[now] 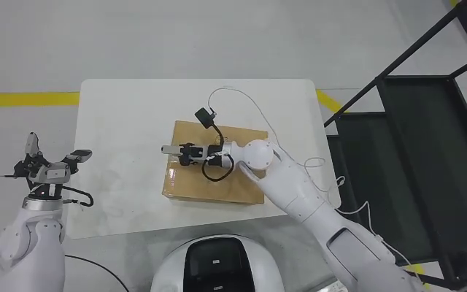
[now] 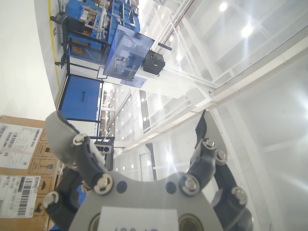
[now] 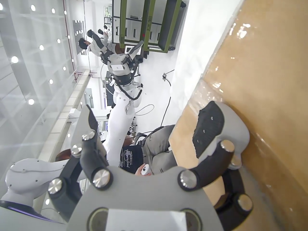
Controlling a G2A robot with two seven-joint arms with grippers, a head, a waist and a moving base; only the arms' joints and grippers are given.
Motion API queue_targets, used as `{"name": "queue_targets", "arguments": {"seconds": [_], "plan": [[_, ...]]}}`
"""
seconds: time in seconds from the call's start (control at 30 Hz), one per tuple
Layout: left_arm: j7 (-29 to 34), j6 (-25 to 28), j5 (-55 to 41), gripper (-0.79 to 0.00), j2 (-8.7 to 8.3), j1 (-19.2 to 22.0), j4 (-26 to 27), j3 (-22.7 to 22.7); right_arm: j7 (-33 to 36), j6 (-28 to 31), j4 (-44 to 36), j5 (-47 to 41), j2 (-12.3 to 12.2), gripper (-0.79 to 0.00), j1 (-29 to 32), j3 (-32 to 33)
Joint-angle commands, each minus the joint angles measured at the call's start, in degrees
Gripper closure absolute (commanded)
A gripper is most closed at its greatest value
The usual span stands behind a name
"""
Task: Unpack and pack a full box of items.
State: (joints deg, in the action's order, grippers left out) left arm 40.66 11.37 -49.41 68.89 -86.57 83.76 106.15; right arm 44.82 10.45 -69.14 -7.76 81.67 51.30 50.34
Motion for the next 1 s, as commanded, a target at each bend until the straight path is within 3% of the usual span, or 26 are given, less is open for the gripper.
{"name": "queue_targets", "arguments": {"seconds": [0.0, 0.97], "plan": [[0.0, 0.0, 0.0, -0.785, 0.0, 0.0, 0.0, 0.0, 0.1, -0.8, -1.5, 0.7, -0.5, -0.785, 1.3, 1.2], [0.0, 0.0, 0.0, -0.785, 0.0, 0.0, 0.0, 0.0, -0.1, -4.5, -19.6, 4.2, -7.0, -0.785, 22.4, 19.7]]}}
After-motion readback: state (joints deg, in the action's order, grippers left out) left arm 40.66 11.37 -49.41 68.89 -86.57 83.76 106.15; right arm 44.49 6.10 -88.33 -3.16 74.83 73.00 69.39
